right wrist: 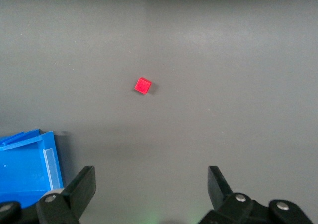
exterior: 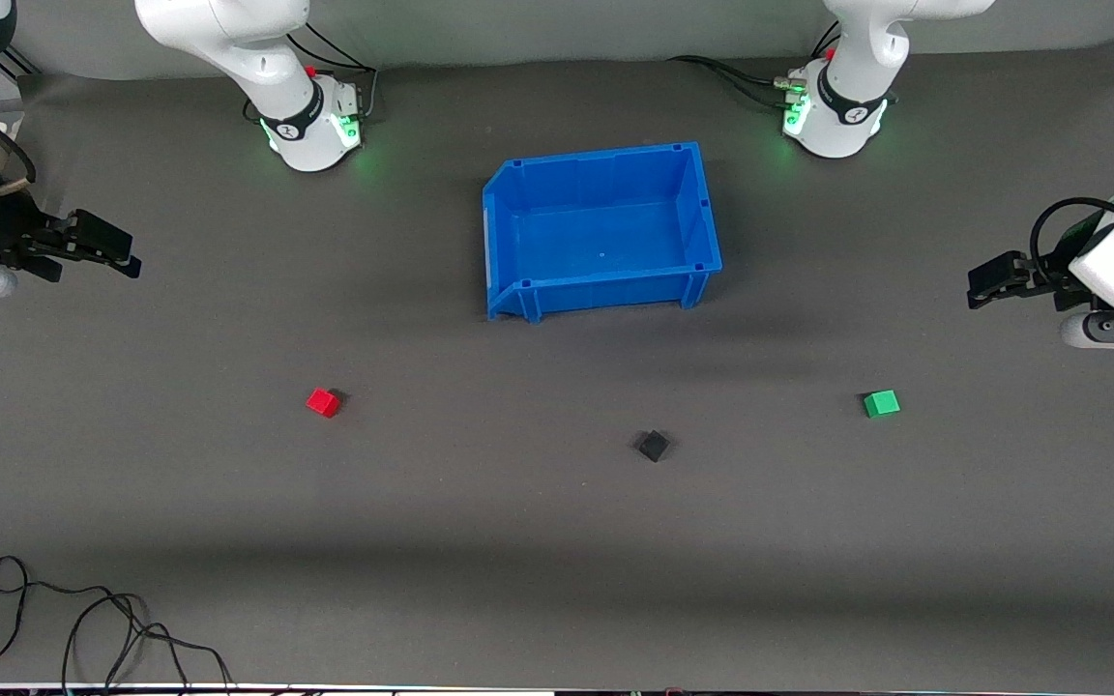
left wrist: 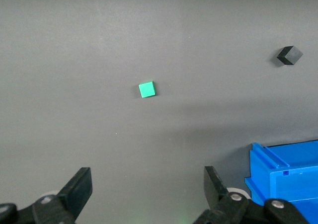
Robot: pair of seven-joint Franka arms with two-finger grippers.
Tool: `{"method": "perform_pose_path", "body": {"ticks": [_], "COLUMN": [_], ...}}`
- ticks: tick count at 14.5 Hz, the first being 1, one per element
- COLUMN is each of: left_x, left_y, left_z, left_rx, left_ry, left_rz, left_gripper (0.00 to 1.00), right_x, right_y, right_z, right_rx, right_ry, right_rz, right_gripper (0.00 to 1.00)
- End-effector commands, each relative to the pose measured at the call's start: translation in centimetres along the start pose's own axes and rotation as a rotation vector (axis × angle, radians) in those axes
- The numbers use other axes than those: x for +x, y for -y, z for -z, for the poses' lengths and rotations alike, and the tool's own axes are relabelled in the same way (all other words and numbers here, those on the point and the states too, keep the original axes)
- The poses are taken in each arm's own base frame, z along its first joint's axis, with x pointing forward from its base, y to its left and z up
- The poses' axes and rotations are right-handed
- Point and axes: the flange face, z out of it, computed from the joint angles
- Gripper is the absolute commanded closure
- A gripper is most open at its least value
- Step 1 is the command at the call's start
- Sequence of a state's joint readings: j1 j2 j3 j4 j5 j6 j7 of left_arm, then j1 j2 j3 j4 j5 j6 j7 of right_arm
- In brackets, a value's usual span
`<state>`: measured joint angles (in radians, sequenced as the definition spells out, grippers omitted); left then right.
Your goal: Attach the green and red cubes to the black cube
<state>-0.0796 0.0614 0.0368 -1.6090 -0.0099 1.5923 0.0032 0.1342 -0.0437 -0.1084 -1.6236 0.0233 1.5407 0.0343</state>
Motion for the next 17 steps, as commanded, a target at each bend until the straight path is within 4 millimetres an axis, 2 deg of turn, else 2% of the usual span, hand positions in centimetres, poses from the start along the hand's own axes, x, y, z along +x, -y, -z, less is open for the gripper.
{"method": "perform_pose_path", "body": {"ticks": [1,7,9,11,14,16,17], "left_x": [-0.5,-0.4,-0.4,-0.3,-0.3,-0.4,-0.4], "left_y": [0.0,0.0,0.0,0.0,0.5,0.6,0.3], "left_z": [0.8,0.7,0.7,0.7,0.5,0.5,0.6], "left_rx": [0.018,0.018,0.018,0.018,-0.002,-0.009,-0.019], "left_ry": [0.008,0.007,0.007,0.005,0.011,0.013,0.012], "left_rz": [-0.019,-0.020,-0.020,-0.011,0.044,0.195,0.284], "left_gripper": [0.00,0.00,0.00,0.00,0.00,0.00,0.00], "right_x": [-0.4,0.1,0.9,2.0,2.7,3.8,4.3], "right_y": [-0.1,-0.5,-0.6,-0.7,-1.5,-2.2,-2.1], "right_z": [0.4,0.4,-0.7,-1.2,-4.0,-5.5,-6.9], "right_rx": [0.000,-0.045,-0.049,-0.071,-0.091,-0.095,-0.095], "right_ry": [-0.001,-0.008,0.006,-0.055,-0.058,-0.076,-0.090], "right_rz": [0.013,-0.001,-0.007,-0.037,-0.050,-0.060,-0.057], "right_gripper": [0.00,0.00,0.01,0.01,0.00,0.00,0.00]}}
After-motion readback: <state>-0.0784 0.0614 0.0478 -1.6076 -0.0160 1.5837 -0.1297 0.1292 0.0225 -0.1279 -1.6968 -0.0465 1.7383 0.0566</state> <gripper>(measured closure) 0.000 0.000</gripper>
